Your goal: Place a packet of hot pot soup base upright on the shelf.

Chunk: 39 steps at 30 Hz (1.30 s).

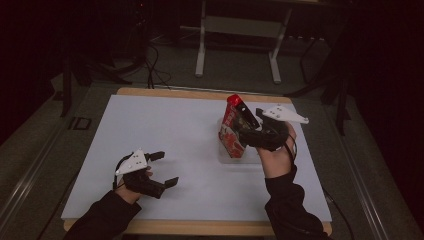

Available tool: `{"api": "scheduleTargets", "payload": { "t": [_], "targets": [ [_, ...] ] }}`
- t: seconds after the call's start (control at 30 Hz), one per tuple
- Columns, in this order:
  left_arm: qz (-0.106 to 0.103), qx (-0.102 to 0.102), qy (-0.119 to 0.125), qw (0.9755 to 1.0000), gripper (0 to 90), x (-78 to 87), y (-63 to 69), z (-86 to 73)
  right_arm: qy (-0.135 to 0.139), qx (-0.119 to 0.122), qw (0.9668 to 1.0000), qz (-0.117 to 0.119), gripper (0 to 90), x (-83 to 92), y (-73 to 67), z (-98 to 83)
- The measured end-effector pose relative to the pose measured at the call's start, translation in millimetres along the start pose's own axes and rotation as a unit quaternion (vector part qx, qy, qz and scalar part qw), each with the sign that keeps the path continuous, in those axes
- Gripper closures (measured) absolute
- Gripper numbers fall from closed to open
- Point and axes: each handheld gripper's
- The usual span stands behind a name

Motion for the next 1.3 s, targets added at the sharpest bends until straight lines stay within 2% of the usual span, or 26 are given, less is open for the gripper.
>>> {"api": "scheduleTargets", "payload": {
  "t": [0.03, 0.1, 0.33, 0.57, 0.63, 0.7, 0.87, 0.97, 1.07, 1.17, 1.3],
  "targets": [
    [-0.001, 0.0, 0.001, 1.0, 0.1, 0.1, 0.0, -0.1, -0.001, 0.004, 1.0, 0.001, 12.6, 1.9, -1.3, -0.1],
    [-0.002, 0.0, 0.001, 1.0, 0.1, 0.1, 0.2, -0.2, 0.002, 0.009, 0.9998, 0.018, 12.6, 5.5, -2.6, -0.7],
    [-0.001, -0.002, 0.003, 1.0, 0.1, 1.1, 0.2, -0.3, 0.006, 0.022, 0.9993, 0.03, 13.1, 19.8, -9.6, -10.5],
    [-0.006, -0.003, 0.004, 1.0, 0.1, 1.8, 1.0, 0.0, 0.007, 0.036, 0.9981, 0.05, 13.1, 30.5, -16.0, -29.7],
    [-0.005, -0.004, 0.003, 1.0, 0.1, 1.9, 1.1, 0.2, 0.01, 0.037, 0.9973, 0.062, 13.1, 32.2, -17.5, -36.7],
    [-0.006, -0.003, 0.004, 1.0, 0.1, 1.9, 0.8, 0.3, 0.016, 0.043, 0.9962, 0.074, 13.2, 32.8, -18.8, -44.1],
    [-0.007, -0.004, 0.005, 1.0, 0.1, 2.5, 1.3, 0.3, 0.004, 0.062, 0.9951, 0.077, 13.5, 33.2, -23.4, -60.1],
    [-0.009, -0.004, 0.004, 0.9999, 0.1, 2.4, 1.3, 0.2, 0.007, 0.054, 0.9945, 0.09, 13.5, 33.3, -22.8, -70.1],
    [-0.011, -0.006, 0.004, 0.9999, 0.1, 2.4, 1.4, 0.2, 0.002, 0.061, 0.993, 0.101, 13.5, 30.4, -22.0, -79.2],
    [-0.012, -0.009, 0.005, 0.9999, 0.1, 2.7, 1.8, 0.2, -0.006, 0.063, 0.9924, 0.106, 13.6, 27.1, -19.6, -87.5],
    [-0.015, -0.009, 0.004, 0.9998, 0.1, 2.5, 1.5, -0.4, -0.014, 0.083, 0.9911, 0.103, 13.6, 22.6, -16.4, -97.7]
  ]
}}
Point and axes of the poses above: each handheld gripper's, and its own axes: x roughly backward along the jaws, z roughly out of its top, y roughly to its right, and after that the axes turned 12 degrees about -y, right-handed
